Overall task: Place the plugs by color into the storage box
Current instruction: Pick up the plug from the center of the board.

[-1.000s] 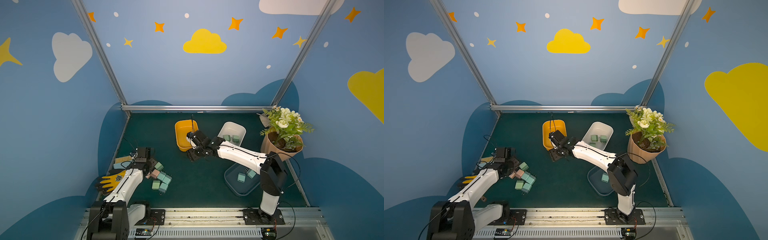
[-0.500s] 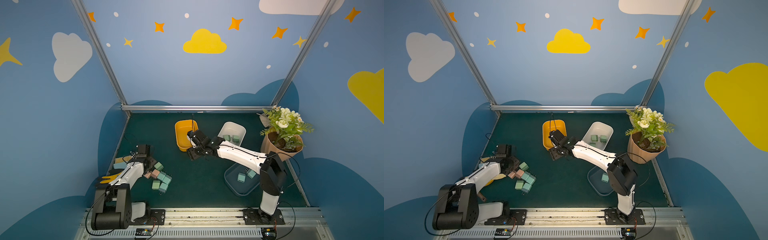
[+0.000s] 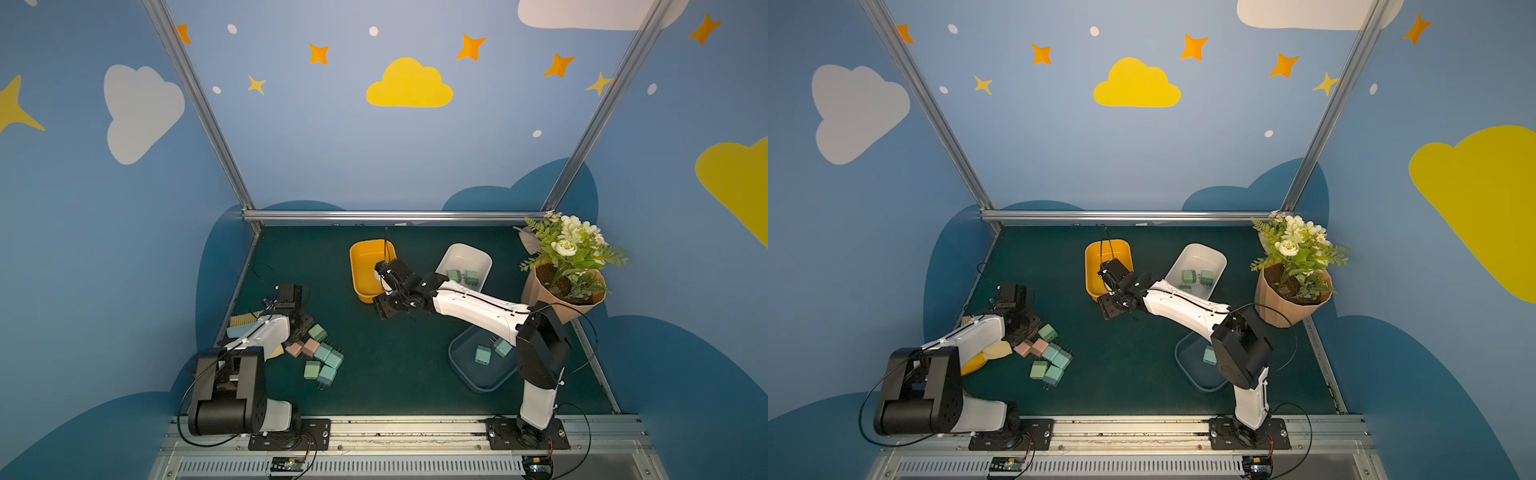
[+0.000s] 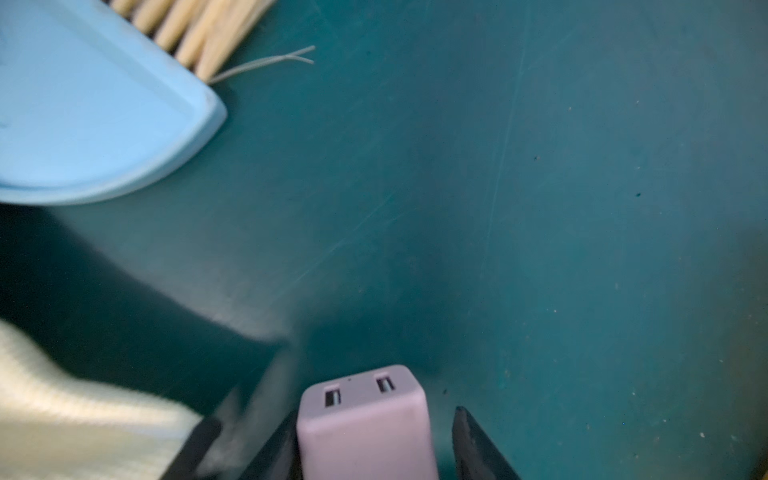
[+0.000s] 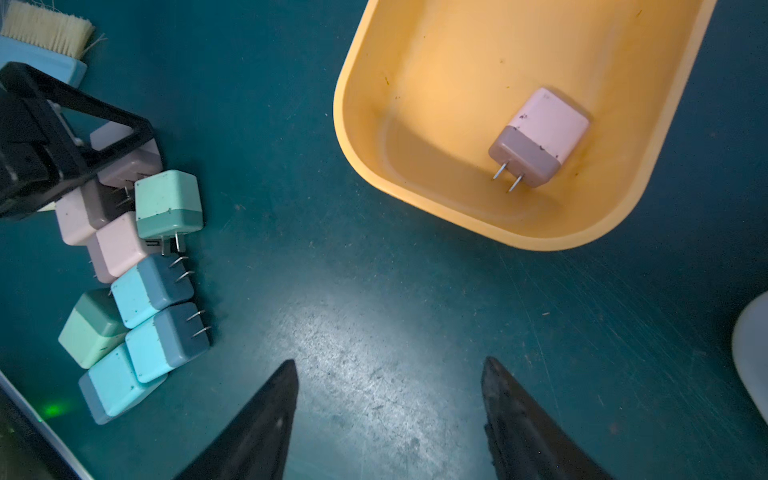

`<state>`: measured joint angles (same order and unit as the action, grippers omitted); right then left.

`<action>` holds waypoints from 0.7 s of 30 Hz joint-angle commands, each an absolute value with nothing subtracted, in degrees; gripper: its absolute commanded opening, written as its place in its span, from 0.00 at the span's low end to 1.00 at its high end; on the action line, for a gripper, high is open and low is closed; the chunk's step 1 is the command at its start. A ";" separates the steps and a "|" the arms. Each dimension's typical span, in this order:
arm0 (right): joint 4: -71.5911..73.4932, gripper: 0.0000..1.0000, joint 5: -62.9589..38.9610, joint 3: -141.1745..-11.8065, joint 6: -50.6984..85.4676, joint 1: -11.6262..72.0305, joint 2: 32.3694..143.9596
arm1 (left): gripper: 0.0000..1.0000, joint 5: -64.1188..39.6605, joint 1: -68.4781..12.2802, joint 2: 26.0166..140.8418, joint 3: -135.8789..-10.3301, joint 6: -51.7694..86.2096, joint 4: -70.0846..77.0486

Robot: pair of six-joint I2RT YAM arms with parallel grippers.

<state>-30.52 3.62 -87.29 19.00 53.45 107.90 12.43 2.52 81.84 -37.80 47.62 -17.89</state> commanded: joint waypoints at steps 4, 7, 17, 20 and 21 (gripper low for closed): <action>-29.39 0.71 1.99 -88.67 20.69 53.09 108.56 | 0.51 11.22 2.53 82.92 -38.52 46.78 -19.62; -29.06 0.71 1.45 -88.27 20.92 53.09 107.96 | 0.49 12.09 2.55 81.60 -37.82 45.65 -19.43; -23.35 0.66 -17.32 -86.66 16.63 52.26 106.59 | 0.41 11.34 2.46 79.28 -37.51 43.64 -18.68; -16.84 0.64 -25.72 -83.39 17.99 51.48 105.61 | 0.39 11.25 2.47 79.45 -37.53 43.58 -18.56; -14.41 0.64 -28.36 -82.26 18.91 51.18 105.39 | 0.34 10.79 2.47 79.54 -37.46 43.39 -18.34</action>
<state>-21.21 -17.43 -84.77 18.17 52.03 107.61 11.60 2.50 80.16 -37.69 44.49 -18.09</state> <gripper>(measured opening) 0.640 0.446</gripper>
